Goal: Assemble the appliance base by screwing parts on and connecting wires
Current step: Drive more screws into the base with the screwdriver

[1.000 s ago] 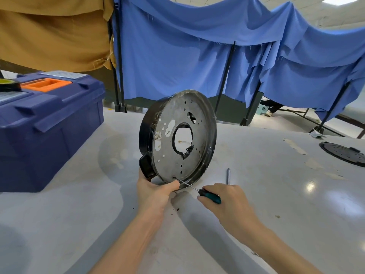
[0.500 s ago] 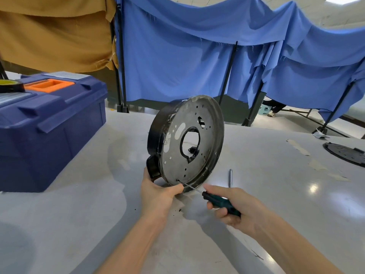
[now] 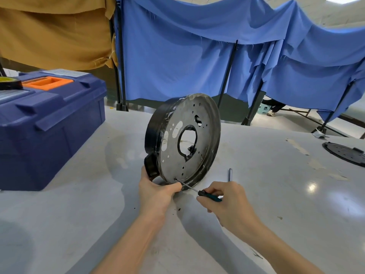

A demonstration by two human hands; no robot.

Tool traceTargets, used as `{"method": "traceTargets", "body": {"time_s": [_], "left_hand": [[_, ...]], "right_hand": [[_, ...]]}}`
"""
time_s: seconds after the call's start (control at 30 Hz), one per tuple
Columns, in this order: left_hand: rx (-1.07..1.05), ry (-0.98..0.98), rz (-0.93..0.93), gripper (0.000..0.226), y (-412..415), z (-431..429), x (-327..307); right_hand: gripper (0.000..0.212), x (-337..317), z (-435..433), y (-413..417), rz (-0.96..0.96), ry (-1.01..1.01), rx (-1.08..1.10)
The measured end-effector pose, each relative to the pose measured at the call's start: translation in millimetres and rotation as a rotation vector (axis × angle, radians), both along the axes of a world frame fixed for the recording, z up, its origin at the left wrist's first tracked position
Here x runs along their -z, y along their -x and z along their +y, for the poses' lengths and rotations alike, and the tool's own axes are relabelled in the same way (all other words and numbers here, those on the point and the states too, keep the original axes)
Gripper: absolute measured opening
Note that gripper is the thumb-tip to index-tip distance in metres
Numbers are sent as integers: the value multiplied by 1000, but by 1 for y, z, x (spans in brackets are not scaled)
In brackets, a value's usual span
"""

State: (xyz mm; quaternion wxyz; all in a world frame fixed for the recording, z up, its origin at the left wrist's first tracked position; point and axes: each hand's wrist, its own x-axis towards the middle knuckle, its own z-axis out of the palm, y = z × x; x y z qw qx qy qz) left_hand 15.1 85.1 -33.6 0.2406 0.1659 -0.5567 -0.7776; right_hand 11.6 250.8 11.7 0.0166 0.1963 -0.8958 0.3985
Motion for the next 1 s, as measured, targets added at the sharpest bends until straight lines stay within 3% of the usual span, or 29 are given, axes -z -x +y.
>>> {"method": "traceTargets", "body": {"time_s": [0.17, 0.4, 0.6, 0.67, 0.77, 0.9, 1.0], "left_hand": [[12, -17, -4, 66, 1, 0, 0], [43, -5, -14, 62, -2, -1, 0], [34, 17, -9, 62, -2, 0, -1], [15, 33, -15, 63, -3, 2, -1], [6, 19, -20, 64, -3, 2, 0], [1, 39, -5, 66, -3, 1, -1], [17, 29, 2, 64, -3, 1, -1]], "right_hand": [[19, -4, 3, 6, -461, 440, 100], [18, -12, 1, 16, -885, 572, 214], [39, -11, 4, 19, -1246, 770, 199], [38, -10, 4, 17, -1202, 748, 193], [25, -13, 5, 15, -936, 510, 158], [17, -14, 7, 8, -445, 281, 121], [15, -6, 5, 2, -33, -130, 73]]}}
